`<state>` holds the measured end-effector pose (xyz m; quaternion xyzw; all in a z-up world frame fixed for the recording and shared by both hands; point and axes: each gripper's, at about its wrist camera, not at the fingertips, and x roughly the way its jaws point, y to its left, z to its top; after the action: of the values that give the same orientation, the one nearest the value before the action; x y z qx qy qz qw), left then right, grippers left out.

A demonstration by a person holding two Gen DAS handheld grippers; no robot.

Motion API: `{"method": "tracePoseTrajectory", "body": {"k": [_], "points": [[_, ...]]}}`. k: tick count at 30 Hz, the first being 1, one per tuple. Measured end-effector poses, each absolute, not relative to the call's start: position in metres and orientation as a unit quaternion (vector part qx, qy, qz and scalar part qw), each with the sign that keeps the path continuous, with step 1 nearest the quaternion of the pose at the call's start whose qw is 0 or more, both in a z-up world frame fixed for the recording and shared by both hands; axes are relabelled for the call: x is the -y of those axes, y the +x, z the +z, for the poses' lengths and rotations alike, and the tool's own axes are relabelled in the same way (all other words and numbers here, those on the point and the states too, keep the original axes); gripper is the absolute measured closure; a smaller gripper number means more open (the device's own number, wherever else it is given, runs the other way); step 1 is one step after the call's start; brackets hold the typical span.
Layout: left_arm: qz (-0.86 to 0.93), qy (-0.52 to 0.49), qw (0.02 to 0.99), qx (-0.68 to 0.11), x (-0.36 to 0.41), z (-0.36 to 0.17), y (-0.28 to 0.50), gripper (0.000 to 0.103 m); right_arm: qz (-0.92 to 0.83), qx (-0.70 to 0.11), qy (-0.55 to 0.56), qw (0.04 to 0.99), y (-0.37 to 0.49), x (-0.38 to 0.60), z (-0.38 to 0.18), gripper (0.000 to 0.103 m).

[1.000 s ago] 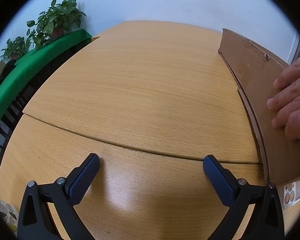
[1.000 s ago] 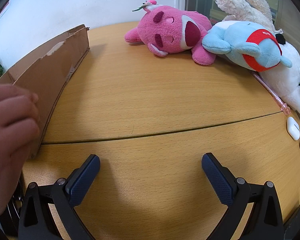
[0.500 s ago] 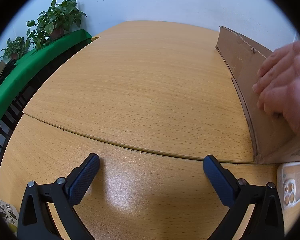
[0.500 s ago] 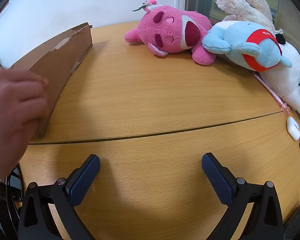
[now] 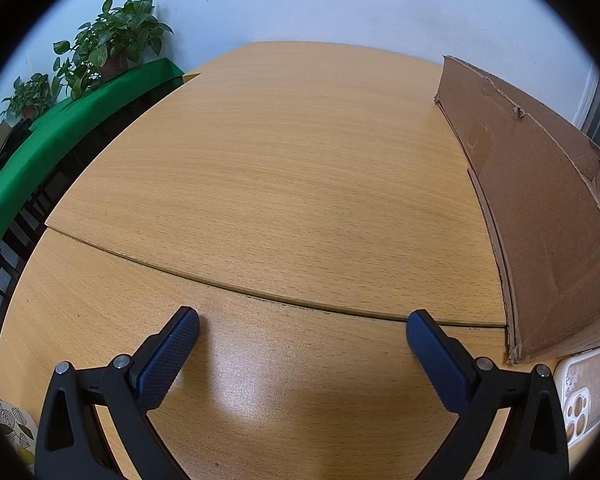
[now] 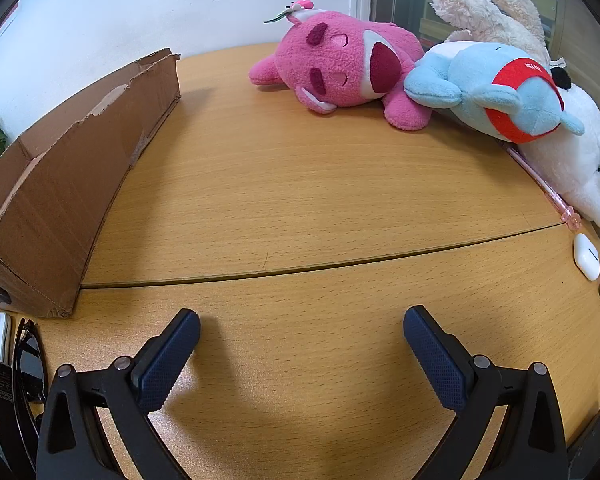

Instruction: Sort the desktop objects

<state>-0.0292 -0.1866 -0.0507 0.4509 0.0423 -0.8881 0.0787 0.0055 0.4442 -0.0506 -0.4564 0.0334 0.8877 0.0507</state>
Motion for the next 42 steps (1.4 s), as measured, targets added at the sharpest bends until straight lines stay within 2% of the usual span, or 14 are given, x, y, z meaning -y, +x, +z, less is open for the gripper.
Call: {"method": "tracePoseTrajectory", "body": {"k": [10,14,16,20,22,25,28,32,36,40,42], "points": [[-0.888,0.451,0.079,-0.043,0.186,-0.051,-0.029,0.000,0.887,-0.041,-0.456,0.064,0.006,-0.444,-0.051,0.000],[-0.890,0.453,0.049,-0.028,0.188,-0.050,-0.032,0.000,0.867,-0.031,-0.494,0.058,0.025,-0.438,-0.046,0.000],[-0.886,0.461,0.046,-0.027,0.190,-0.048,-0.023,0.000,0.884,0.011,-0.461,0.075,0.064,-0.426,-0.027,0.000],[-0.893,0.448,0.030,-0.009,0.183,-0.022,0.028,0.006,0.920,0.067,-0.385,0.017,0.157,-0.394,0.031,0.000],[-0.911,0.413,-0.017,-0.011,0.167,0.015,0.076,0.006,0.927,0.096,-0.360,-0.033,0.206,-0.368,0.059,0.000],[-0.911,0.399,-0.105,-0.013,0.134,0.053,0.137,0.005,0.919,0.095,-0.364,-0.116,0.252,-0.336,0.076,0.000],[-0.890,0.406,-0.208,-0.013,0.092,0.067,0.195,0.005,0.884,0.067,-0.405,-0.223,0.283,-0.293,0.063,0.000],[-0.829,0.458,-0.316,-0.054,0.041,0.041,0.232,0.005,0.822,0.046,-0.465,-0.325,0.312,-0.234,0.020,0.000],[-0.793,0.499,-0.343,-0.071,0.005,0.004,0.230,0.006,0.807,0.067,-0.474,-0.346,0.317,-0.197,-0.008,0.000],[-0.785,0.498,-0.355,-0.101,0.001,-0.006,0.232,0.010,0.800,0.069,-0.475,-0.360,0.307,-0.167,-0.019,0.002],[-0.790,0.489,-0.351,-0.117,0.011,-0.002,0.232,0.020,0.812,0.086,-0.462,-0.346,0.311,-0.157,-0.017,0.005]]}}
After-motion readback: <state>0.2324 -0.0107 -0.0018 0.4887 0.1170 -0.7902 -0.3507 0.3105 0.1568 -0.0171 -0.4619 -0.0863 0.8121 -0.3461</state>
